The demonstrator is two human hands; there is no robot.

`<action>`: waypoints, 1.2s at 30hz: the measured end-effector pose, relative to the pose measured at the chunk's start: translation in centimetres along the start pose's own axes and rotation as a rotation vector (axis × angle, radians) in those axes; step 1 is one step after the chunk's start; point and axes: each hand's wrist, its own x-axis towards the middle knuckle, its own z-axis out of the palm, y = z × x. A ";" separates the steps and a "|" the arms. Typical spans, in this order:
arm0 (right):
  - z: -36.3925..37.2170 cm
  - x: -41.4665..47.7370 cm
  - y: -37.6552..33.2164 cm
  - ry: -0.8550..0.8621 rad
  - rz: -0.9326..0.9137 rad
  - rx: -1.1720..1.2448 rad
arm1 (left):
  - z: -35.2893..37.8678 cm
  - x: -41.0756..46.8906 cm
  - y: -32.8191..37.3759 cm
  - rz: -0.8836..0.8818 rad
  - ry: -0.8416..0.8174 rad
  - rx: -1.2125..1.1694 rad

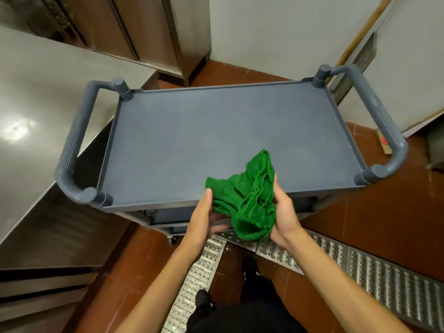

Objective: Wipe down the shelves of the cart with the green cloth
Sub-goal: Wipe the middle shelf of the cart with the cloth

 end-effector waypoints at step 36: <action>-1.5 -3.7 8.6 -0.317 -0.211 -1.379 | -1.3 -8.1 -2.0 0.045 0.257 0.178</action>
